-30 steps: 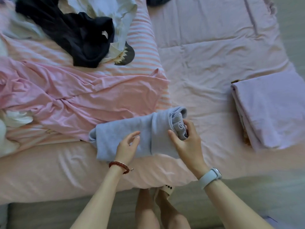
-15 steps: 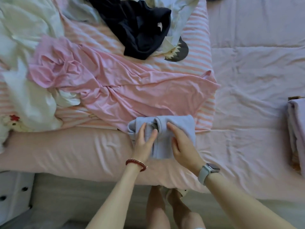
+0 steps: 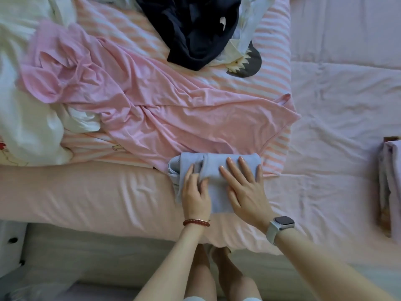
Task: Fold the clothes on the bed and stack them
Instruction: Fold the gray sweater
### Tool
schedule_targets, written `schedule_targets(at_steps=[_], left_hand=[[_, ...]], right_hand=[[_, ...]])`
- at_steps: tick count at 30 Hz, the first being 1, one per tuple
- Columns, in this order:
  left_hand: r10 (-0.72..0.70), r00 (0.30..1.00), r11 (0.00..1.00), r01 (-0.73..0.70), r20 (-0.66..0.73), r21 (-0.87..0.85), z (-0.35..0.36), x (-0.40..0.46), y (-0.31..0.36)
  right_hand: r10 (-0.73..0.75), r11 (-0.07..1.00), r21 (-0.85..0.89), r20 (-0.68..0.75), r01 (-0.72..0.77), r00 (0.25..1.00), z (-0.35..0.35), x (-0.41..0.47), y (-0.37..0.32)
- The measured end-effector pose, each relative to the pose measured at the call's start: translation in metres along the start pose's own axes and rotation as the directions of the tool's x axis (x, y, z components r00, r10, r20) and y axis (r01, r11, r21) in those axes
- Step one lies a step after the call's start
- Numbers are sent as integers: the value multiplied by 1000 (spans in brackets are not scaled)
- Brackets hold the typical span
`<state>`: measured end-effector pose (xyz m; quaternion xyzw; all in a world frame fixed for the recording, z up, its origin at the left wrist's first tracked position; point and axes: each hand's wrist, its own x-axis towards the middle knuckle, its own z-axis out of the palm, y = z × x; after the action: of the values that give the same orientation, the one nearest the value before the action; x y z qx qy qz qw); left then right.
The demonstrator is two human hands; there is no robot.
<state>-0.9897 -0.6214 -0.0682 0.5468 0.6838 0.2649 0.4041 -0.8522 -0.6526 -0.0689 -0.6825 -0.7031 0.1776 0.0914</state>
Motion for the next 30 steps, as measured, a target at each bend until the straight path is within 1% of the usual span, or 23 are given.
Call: schedule_targets(at_steps=[2,4,5,6,7,8,9,10,11,12,13,14,15,17,18,19,25,27,30], left_hand=[[-126,990,985,116,-69,-129,-18,2,2],[-204,962,970,174,-183,-168,-35,7,0],[-228,953,969,203,-199,-139,-39,12,-5],[-247,953,968,235,-177,-87,-40,16,-12],[-248,958,968,251,-141,-1,-39,21,-18],[-205,970,966,221,-131,131,-38,26,-22],[-94,987,950,129,-133,286,-35,30,-24],[80,988,914,-21,-129,405,-31,33,-24],[268,960,846,-197,-75,495,-26,34,-22],[421,907,759,-361,14,542,-21,34,-17],[507,855,682,-474,106,557,-16,33,-16],[521,832,629,-525,191,573,-13,32,-20],[469,848,607,-512,247,607,-12,32,-26],[263,927,618,-374,267,691,-14,34,-46],[170,947,632,-318,274,707,-14,36,-55],[119,952,638,-290,281,713,-15,38,-61],[144,958,671,-279,249,687,5,54,-89],[162,958,694,-282,238,663,9,56,-100],[203,958,724,-286,203,628,12,63,-98]], right_hand=[[-25,999,-42,-3,24,1000,1,6,-9],[-40,994,-102,-3,40,999,7,12,-16],[-44,991,-126,7,45,999,12,14,-18],[-42,989,-142,19,44,999,17,18,-18],[-32,987,-154,29,36,999,23,21,-17],[-21,986,-163,40,28,999,29,24,-14],[-11,985,-169,62,22,998,34,27,-11],[-3,985,-171,88,18,996,37,30,-8],[1,985,-169,100,16,995,39,32,-5],[-5,986,-164,99,21,995,41,33,-3],[-17,988,-154,94,31,995,42,32,0],[-28,989,-144,86,41,996,42,29,1],[-41,989,-137,68,50,997,42,23,2],[-82,988,-127,16,83,997,44,10,6],[-97,987,-130,-3,95,995,47,4,8],[-105,985,-143,-23,101,994,50,2,9],[-146,974,-187,-100,126,984,85,14,24],[-148,972,-196,-100,126,984,97,13,26],[-134,977,-180,-112,113,985,97,18,28]])
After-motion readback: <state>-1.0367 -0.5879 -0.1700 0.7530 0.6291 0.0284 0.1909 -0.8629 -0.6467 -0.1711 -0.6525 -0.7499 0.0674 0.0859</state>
